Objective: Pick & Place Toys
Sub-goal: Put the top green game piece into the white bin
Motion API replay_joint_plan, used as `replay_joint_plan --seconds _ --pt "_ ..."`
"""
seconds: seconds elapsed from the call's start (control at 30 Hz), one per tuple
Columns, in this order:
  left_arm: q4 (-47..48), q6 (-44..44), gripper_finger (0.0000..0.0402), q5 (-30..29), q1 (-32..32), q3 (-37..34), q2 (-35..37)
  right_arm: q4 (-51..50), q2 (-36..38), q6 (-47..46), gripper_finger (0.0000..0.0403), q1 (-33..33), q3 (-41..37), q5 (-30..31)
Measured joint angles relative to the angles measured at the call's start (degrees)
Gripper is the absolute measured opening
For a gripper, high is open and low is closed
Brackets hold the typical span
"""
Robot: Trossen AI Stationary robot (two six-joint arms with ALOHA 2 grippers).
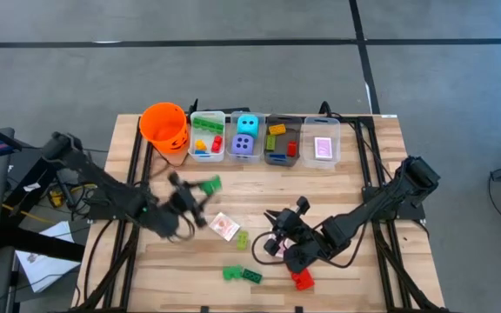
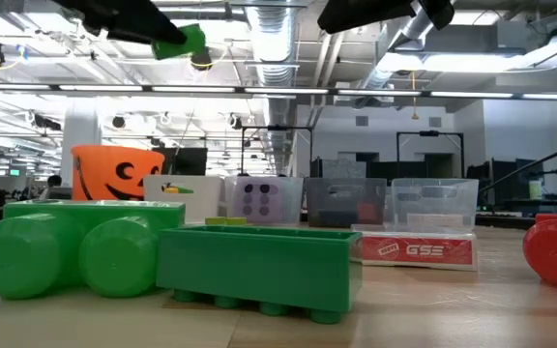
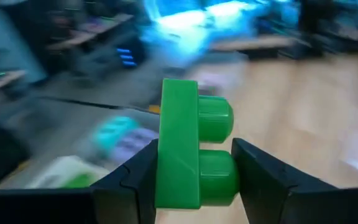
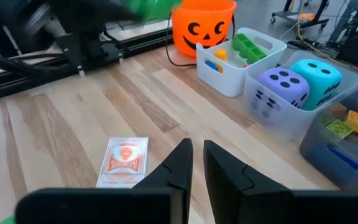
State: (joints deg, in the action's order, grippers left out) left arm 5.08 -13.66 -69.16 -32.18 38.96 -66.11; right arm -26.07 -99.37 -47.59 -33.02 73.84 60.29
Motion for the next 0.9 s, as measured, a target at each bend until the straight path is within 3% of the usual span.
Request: replay_joint_plan --seconds 0.07,0.23,0.3,0.4,0.57,0.73,0.9 --pt "0.11 1.47 0.0160 -2.42 3.00 -1.26 3.97 0.35 0.00 0.04 0.0035 -0.08 0.00 0.88" --pt "0.13 5.68 0.0160 -1.41 15.26 -4.52 11.67 3.44 0.00 2.85 0.0035 -0.62 0.00 1.56" --pt "0.00 6.83 0.0160 2.26 21.36 -5.35 13.63 5.42 0.00 4.83 0.0035 -0.72 0.00 1.56" --pt "-1.87 8.70 0.0160 12.65 30.68 -6.40 14.91 7.74 0.00 7.68 0.0035 -0.72 0.00 1.56" --pt "-9.77 12.15 0.0169 29.16 44.10 -8.18 13.12 9.06 0.00 10.10 0.0035 -0.72 0.00 2.09" --pt "-13.57 11.73 0.0180 30.68 53.21 -8.24 8.46 8.85 0.00 10.12 0.0035 -1.01 0.00 2.85" --pt "-13.92 11.72 0.0223 31.87 56.91 -8.24 3.58 8.62 0.00 10.13 0.0035 -1.07 0.00 3.04"
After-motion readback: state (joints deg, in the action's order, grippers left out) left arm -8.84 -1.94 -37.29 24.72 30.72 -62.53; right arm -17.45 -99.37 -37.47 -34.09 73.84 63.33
